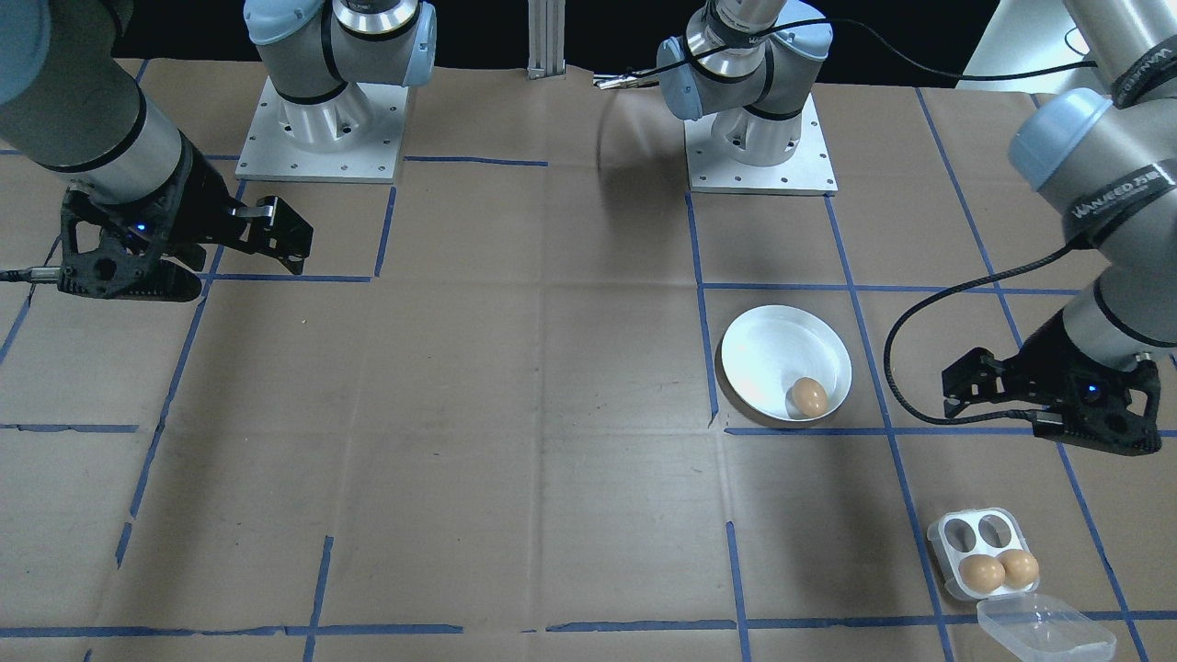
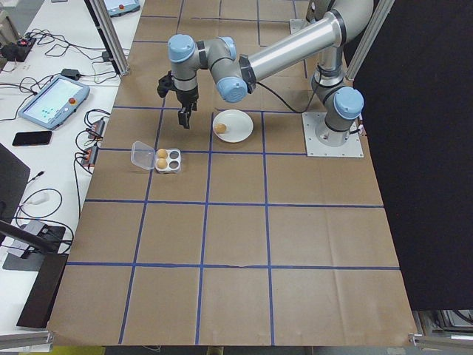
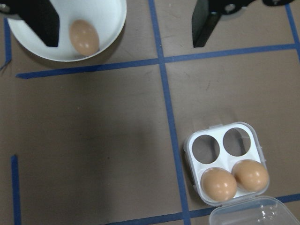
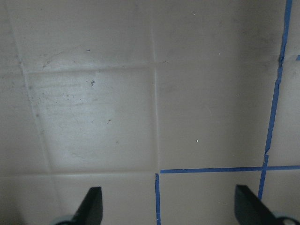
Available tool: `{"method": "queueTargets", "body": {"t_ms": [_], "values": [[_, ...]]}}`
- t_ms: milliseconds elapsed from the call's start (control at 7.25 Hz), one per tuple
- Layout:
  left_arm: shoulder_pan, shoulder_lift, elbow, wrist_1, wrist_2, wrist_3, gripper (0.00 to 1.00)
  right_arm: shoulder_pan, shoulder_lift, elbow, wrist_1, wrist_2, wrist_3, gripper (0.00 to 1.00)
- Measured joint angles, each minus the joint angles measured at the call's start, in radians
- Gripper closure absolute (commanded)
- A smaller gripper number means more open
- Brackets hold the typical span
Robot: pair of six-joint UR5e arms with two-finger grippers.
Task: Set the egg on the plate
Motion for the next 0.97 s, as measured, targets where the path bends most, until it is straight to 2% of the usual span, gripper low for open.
{"method": "queueTargets", "body": {"t_ms": [552,966], "values": [[0.038,-0.158,0.194,-0.01,0.002,0.502,0.0,0.0,0.0,0.0,0.0,0.001,0.0,0.0],[0.039,-0.28,0.299,0.0,-0.009,0.87,0.0,0.0,0.0,0.0,0.0,0.001,0.0,0.0]]}}
